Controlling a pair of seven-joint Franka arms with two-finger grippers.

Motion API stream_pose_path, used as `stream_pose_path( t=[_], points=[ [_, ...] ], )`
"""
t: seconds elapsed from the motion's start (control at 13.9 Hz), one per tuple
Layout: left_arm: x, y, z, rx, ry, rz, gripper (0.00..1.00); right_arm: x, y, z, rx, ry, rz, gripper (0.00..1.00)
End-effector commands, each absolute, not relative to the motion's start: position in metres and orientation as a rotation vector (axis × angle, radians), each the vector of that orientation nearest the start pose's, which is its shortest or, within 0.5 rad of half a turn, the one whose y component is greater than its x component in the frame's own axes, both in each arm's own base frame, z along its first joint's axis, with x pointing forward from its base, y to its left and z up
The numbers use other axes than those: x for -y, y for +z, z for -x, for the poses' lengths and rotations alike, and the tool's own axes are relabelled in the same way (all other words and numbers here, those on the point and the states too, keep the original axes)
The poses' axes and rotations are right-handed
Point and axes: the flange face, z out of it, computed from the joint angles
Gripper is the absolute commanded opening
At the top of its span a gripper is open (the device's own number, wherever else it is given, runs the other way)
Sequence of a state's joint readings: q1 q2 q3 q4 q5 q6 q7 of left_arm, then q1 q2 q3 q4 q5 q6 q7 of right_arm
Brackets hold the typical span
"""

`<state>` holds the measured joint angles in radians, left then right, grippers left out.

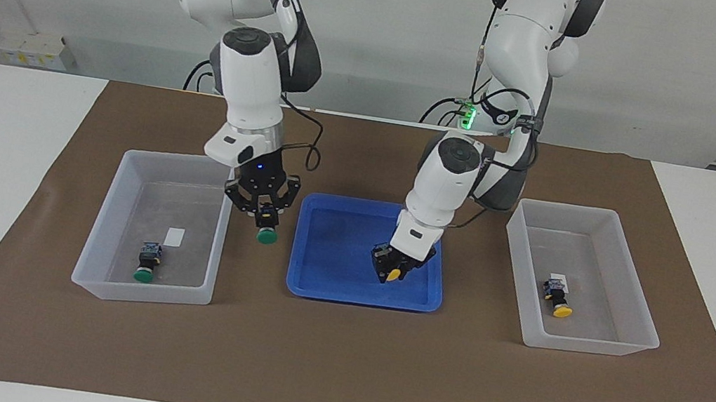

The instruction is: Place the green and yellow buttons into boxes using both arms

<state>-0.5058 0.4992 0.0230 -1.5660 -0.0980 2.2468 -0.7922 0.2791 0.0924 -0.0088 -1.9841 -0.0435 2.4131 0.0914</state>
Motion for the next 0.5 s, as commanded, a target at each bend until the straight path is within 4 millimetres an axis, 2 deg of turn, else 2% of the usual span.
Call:
stream_pose_path(
  t=[0.0,0.14,0.22,0.29,0.36,0.43],
  points=[
    [0.314,0.39,-0.655,0.6,-0.111,3.226,0.0,-0.119,0.461,-0.58,0.308,-0.49,3.099,0.0],
    [0.271,0.404,-0.67,0.555,-0.075,3.207,0.0,-0.083,0.456,-0.585,0.32,-0.476,3.12,0.0],
    [0.248,0.406,-0.675,0.526,-0.041,3.2,0.0,-0.068,0.448,-0.586,0.335,-0.461,3.129,0.0],
    [0.216,0.419,-0.681,0.501,-0.021,3.204,0.0,-0.056,0.434,-0.59,0.327,-0.453,3.13,0.0],
    [0.191,0.436,-0.685,0.46,-0.025,3.215,0.0,-0.053,0.414,-0.596,0.318,-0.463,3.125,0.0],
    [0.161,0.444,-0.688,0.428,-0.002,3.213,0.0,-0.053,0.406,-0.594,0.312,-0.475,3.122,0.0]
  ],
)
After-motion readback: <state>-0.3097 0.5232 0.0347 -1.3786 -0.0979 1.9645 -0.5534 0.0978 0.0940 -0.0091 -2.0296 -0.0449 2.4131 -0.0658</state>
